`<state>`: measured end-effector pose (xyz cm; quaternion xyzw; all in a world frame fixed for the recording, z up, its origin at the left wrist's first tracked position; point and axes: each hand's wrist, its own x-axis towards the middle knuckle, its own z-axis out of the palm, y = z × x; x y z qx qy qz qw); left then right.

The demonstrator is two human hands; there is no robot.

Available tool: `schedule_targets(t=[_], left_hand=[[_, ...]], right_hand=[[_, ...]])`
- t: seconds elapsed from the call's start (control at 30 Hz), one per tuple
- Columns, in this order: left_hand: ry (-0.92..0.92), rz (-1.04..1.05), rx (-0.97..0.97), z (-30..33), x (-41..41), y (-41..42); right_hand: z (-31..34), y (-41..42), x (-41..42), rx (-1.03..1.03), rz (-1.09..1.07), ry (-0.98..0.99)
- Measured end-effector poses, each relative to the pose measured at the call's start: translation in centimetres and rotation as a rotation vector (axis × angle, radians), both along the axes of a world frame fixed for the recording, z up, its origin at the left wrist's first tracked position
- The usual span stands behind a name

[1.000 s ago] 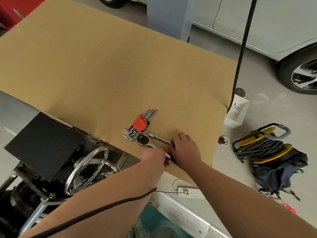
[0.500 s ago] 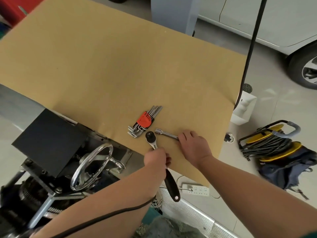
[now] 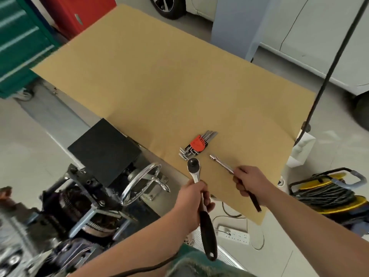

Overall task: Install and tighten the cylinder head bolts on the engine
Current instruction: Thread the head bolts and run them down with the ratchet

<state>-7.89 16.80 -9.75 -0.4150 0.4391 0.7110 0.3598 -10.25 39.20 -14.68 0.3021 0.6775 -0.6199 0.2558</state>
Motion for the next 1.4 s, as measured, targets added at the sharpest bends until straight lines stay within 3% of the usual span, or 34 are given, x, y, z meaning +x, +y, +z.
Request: schedule_targets(t=[0.13, 0.3, 0.47, 0.53, 0.67, 0.8, 0.93, 1.0, 1.17, 1.4], left_hand=[[0.165, -0.020, 0.067, 3.1, 1.0, -6.1], [0.519, -0.045, -0.098, 7.7, 4.5, -16.8], [0.718, 0.090, -0.253, 13.7, 11.0, -29.2], [0.760, 0.072, -0.400, 15.7, 13.5, -33.6], [0.817, 0.196, -0.569, 19.1, 20.0, -42.3], [0.894, 0.335, -0.467, 21.2, 27.5, -48.6], [0.923, 0.608, -0.011, 22.5, 33.8, -52.0], [0.900, 0.688, 0.087, 22.9, 36.3, -53.0], [0.961, 0.720, 0.050, 23.5, 39.5, -53.5], [1.016, 0.780, 0.037, 23.8, 39.4, -51.4]], right_hand=[[5.9, -4.5, 3.7, -0.342, -0.095, 0.080], [14.6, -14.2, 4.8, -0.381, 0.266, 0.197], [22.4, -26.4, 4.6, -0.233, 0.582, 0.323], [25.1, -31.1, 4.9, -0.171, 0.710, 0.395], [29.4, -41.1, 7.6, 0.028, 1.076, 0.646], [31.5, -49.8, 12.8, 0.222, 1.302, 0.857], [31.6, -56.8, 17.7, 0.439, 1.560, 1.105], [31.6, -59.4, 19.8, 0.470, 1.638, 1.194], [31.7, -62.7, 22.7, 0.480, 1.712, 1.418], [33.3, -62.0, 20.6, 0.337, 1.688, 1.460]])
